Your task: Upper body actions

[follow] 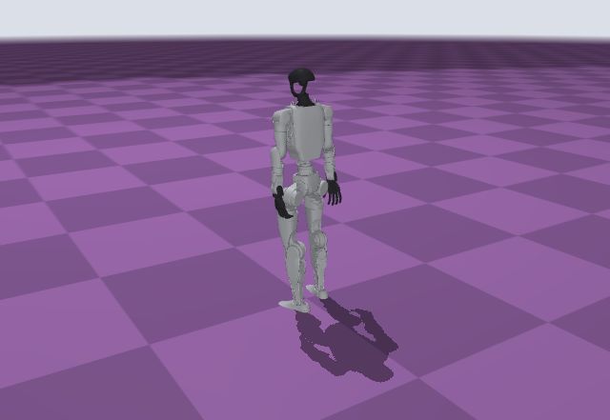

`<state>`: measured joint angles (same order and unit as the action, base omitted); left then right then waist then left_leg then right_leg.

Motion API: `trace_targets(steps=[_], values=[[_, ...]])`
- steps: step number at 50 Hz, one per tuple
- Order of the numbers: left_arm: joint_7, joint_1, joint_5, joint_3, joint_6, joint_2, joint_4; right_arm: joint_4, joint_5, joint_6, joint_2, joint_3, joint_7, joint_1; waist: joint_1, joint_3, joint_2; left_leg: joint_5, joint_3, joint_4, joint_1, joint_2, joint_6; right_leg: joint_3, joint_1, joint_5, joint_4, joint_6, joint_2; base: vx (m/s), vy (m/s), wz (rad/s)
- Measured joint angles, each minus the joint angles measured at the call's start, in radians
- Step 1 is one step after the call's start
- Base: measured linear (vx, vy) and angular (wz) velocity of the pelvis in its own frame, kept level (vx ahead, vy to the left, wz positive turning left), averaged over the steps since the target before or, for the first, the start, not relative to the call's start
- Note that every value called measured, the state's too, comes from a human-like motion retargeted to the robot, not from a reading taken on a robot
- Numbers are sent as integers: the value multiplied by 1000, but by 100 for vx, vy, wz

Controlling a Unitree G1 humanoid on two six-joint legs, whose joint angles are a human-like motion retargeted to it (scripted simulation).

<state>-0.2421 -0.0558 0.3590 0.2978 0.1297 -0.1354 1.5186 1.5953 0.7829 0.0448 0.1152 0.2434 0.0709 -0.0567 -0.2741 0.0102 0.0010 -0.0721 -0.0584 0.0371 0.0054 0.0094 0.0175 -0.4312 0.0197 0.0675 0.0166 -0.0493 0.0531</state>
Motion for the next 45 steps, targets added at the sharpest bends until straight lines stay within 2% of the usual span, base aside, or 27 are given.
trace_targets(steps=[3,6,7,9,10,12,15,18,23,25,28,31,35,38,41,43,45], values=[[27,-5,-3,-28,-5,2,5,74,19,10,-44,-66,57,66,5,-5,7,2,10,2,-4,3,3,-8,-3,0,7,-9,11,4,-2,9],[40,-10,-22,-31,-7,2,16,82,6,100,-72,-61,142,101,45,-10,8,-6,-32,0,5,9,5,36,-21,5,28,-11,15,1,-1,-55],[39,-9,-29,-31,-7,1,22,79,-28,102,-73,-45,141,100,40,-11,9,-5,-29,-1,5,7,3,32,-18,5,25,-11,14,-1,-1,37],[38,-8,-43,-21,-15,-1,35,83,-91,26,-54,-12,45,75,14,-7,11,2,-14,-4,5,-3,-6,14,-4,-2,7,-1,2,-1,3,5],[41,-8,-49,-6,-25,-3,38,88,-113,7,-38,0,11,58,34,-2,11,4,-44,-5,10,1,-6,43,-4,-5,6,3,-5,-3,5,-92],[89,-2,-80,52,-19,-14,15,58,-131,46,-14,55,24,28,45,4,15,5,-70,-8,17,4,-7,69,-5,-9,4,7,-12,-6,6,-73],[221,42,-156,211,-16,-57,-37,-20,-179,48,23,145,29,-42,47,11,17,3,-83,-8,20,6,-7,82,-7,-12,4,8,-15,-4,3,-19],[280,90,-224,329,-21,-188,-106,-116,-234,41,93,240,61,-112,55,-3,14,5,-78,-7,14,4,-6,78,-11,-12,4,8,-11,0,0,0],[338,188,-241,428,6,-516,-213,-306,-296,45,272,408,86,-258,71,-47,9,9,-63,-7,-7,-1,-5,63,-23,-9,3,8,-6,0,0,7],[373,245,-232,469,25,-642,-255,-406,-348,49,342,446,98,-339,72,-60,11,10,-62,-6,-14,1,-4,62,-28,-8,3,7,-7,0,0,0],[415,378,-244,510,43,-804,-292,-590,-463,69,423,427,152,-480,71,-81,23,8,-64,-4,-25,7,-3,64,-37,-7,3,7,-12,2,2,-2],[498,589,-318,459,41,-881,-341,-793,-541,99,478,357,256,-635,76,-112,40,7,-62,-2,-38,11,-3,62,-48,-4,4,6,-15,4,4,0],[560,849,-364,246,-75,-875,-507,-1043,-579,103,504,209,417,-844,89,-154,52,5,-58,0,-50,8,-3,58,-55,0,4,5,-12,6,4,7],[602,980,-199,80,-105,-844,-688,-1220,-527,58,550,48,474,-910,95,-177,43,3,-54,1,-51,3,-2,53,-52,4,2,5,-9,4,-1,5],[674,1042,106,-43,-133,-856,-903,-1403,-297,44,639,-82,458,-941,103,-189,39,1,-54,0,-48,1,-3,53,-48,8,1,5,-9,2,-1,1],[798,1057,397,-74,-157,-882,-1051,-1522,-82,57,714,-134,457,-956,103,-193,40,-2,-56,0,-47,2,-3,55,-46,10,1,5,-11,6,0,-4],[979,1061,691,-68,-178,-907,-1183,-1619,135,83,787,-167,538,-971,103,-197,42,-4,-58,-1,-45,3,-3,57,-46,12,1,5,-13,7,1,-5]])
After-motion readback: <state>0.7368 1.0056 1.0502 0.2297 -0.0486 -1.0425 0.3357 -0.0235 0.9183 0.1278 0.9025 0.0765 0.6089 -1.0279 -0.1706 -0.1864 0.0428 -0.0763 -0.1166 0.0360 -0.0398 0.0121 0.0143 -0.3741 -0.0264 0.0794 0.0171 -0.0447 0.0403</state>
